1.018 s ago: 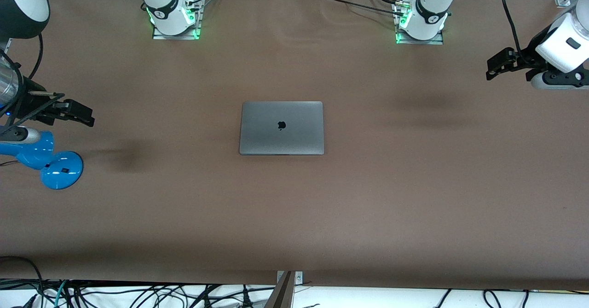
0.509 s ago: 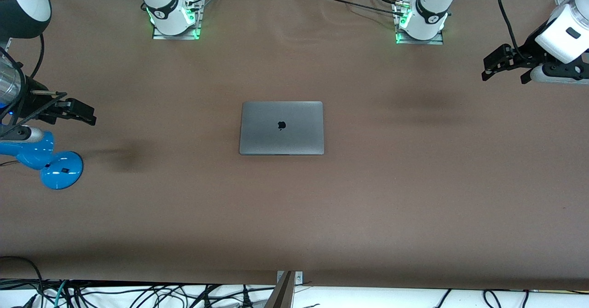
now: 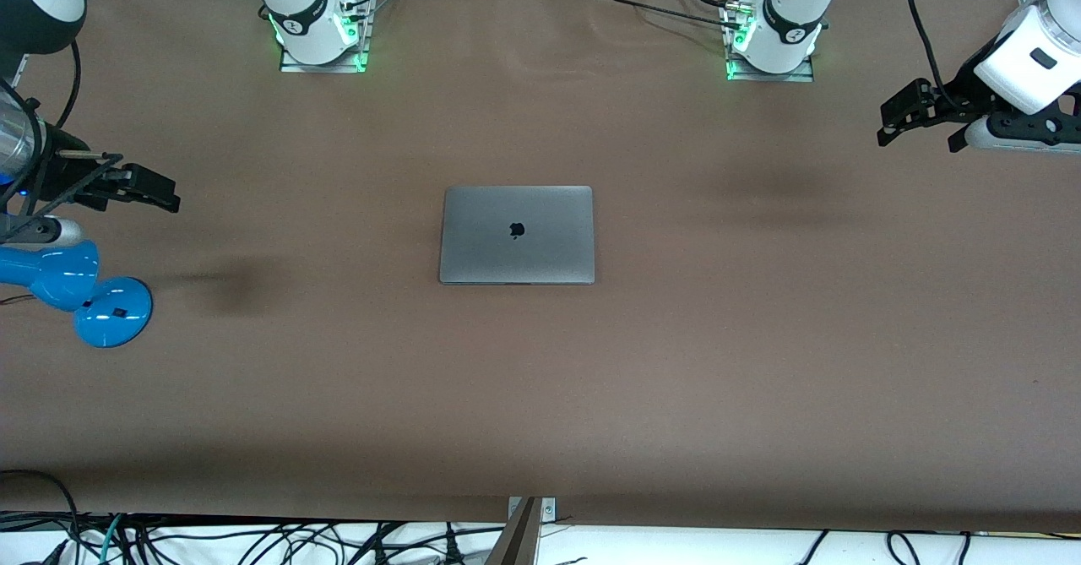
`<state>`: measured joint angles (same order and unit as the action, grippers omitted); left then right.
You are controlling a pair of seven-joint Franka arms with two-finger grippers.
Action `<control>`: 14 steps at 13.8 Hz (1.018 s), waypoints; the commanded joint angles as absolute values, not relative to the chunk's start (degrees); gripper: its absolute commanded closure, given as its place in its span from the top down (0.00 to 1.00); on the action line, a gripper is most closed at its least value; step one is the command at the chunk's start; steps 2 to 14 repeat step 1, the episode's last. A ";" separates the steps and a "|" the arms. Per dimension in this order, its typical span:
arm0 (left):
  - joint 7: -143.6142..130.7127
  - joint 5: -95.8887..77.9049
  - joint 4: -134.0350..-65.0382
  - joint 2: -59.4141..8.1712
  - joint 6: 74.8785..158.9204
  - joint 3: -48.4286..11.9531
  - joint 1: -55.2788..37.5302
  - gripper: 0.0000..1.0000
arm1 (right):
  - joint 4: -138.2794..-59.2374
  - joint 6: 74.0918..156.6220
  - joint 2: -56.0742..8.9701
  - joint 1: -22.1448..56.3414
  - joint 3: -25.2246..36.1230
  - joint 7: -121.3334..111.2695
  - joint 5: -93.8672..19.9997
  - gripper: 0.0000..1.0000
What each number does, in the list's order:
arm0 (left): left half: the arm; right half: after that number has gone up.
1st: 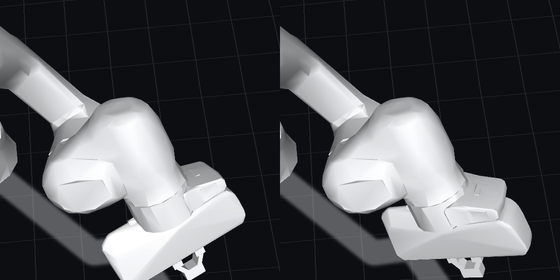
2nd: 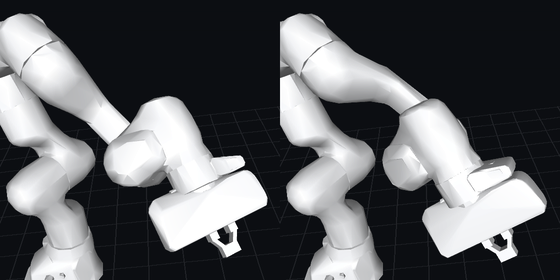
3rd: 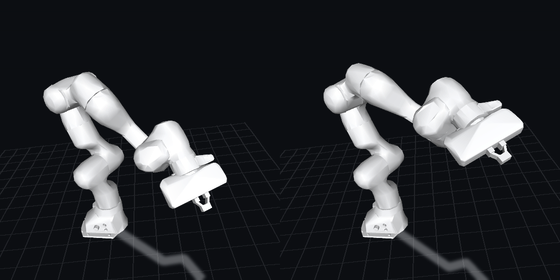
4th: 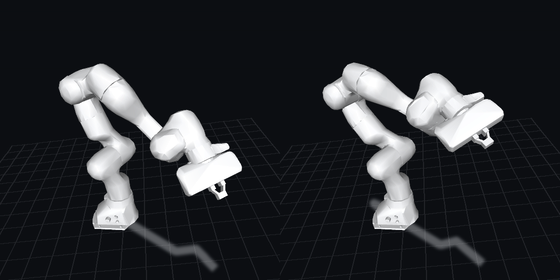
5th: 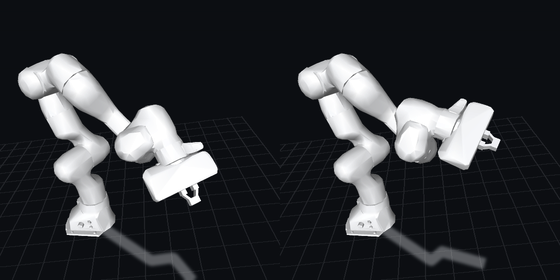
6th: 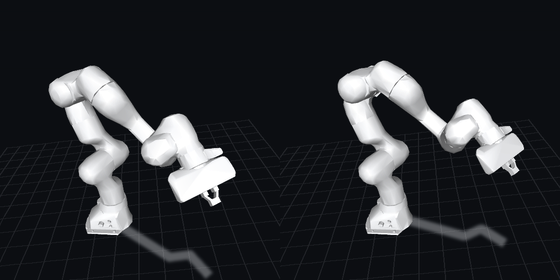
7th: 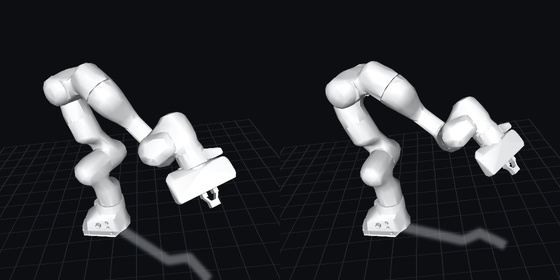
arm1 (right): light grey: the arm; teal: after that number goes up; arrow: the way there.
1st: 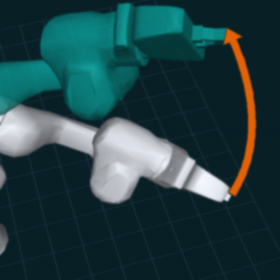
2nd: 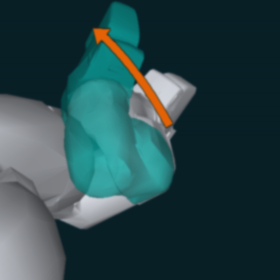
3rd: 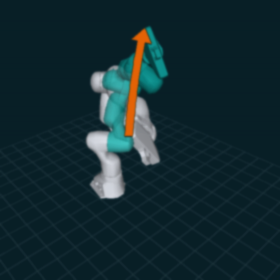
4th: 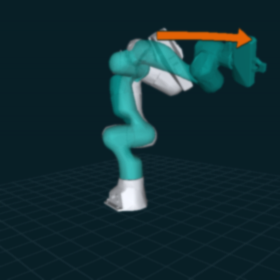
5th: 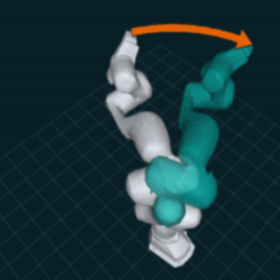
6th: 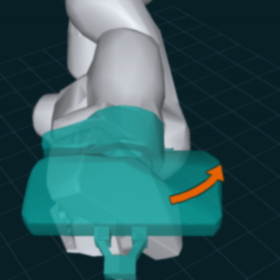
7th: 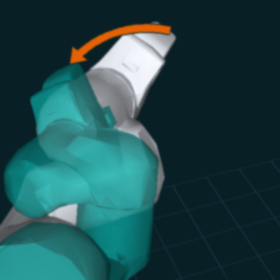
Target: Close laptop with both arms from behind
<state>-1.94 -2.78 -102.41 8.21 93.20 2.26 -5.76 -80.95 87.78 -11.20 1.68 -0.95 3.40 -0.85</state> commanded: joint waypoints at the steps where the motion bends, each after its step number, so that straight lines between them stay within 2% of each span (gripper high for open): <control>1: -2.29 -3.52 -103.10 9.14 92.90 1.76 -5.19 1.00 | -81.39 86.84 -10.02 0.70 -1.67 2.81 -1.76 1.00; 14: -2.29 -3.52 -103.10 9.14 92.90 1.76 -5.19 1.00 | -81.39 86.84 -10.02 0.70 -1.67 2.81 -1.76 1.00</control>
